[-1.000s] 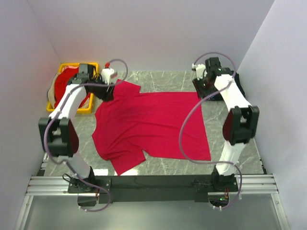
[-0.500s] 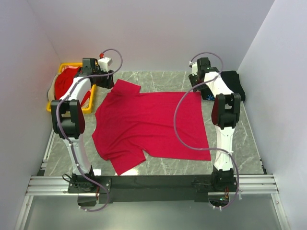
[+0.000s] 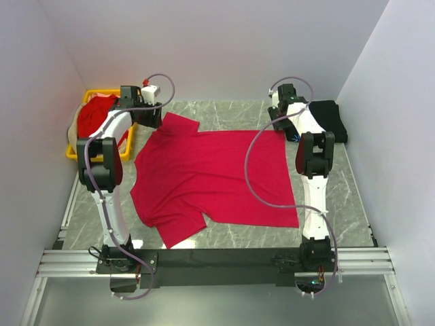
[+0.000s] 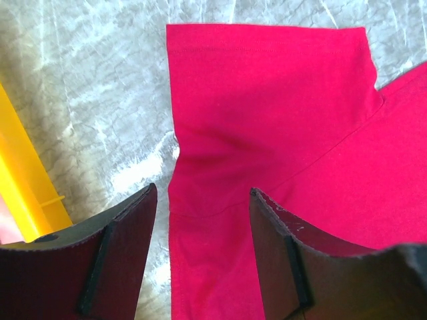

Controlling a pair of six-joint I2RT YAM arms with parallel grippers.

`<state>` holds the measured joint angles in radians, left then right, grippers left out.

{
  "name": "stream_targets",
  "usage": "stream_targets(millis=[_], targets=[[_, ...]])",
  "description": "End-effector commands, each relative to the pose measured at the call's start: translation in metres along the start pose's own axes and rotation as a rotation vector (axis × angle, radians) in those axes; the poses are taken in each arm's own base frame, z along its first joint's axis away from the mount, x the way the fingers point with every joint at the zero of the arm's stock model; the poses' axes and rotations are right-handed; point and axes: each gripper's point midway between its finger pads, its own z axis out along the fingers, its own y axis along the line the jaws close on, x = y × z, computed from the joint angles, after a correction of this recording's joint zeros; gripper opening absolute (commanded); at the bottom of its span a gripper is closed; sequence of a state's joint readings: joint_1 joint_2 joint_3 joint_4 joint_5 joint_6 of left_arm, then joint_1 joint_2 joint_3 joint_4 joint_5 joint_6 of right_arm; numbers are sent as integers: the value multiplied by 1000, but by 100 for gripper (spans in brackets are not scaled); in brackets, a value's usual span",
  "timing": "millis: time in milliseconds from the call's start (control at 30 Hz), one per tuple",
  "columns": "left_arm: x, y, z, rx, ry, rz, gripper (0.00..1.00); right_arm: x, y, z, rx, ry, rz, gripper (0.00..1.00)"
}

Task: Fold and stack the t-shirts
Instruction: Flatten the tshirt out

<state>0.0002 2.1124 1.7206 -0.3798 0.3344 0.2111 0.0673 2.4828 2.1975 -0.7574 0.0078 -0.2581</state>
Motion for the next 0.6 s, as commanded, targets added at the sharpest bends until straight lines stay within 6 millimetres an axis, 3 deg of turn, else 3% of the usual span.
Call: stream_targets(millis=[0, 67, 333, 567], targets=[[-23, 3, -5, -19, -64, 5, 63, -12, -15, -4, 57, -4, 23, 46], [-21, 4, -3, -23, -57, 7, 63, -6, -16, 4, 63, 24, 22, 47], [-18, 5, 6, -14, -38, -12, 63, 16, -9, 4, 35, 93, -7, 42], [-18, 4, 7, -8, -42, -25, 62, 23, -7, 3, -76, 105, 138, 43]])
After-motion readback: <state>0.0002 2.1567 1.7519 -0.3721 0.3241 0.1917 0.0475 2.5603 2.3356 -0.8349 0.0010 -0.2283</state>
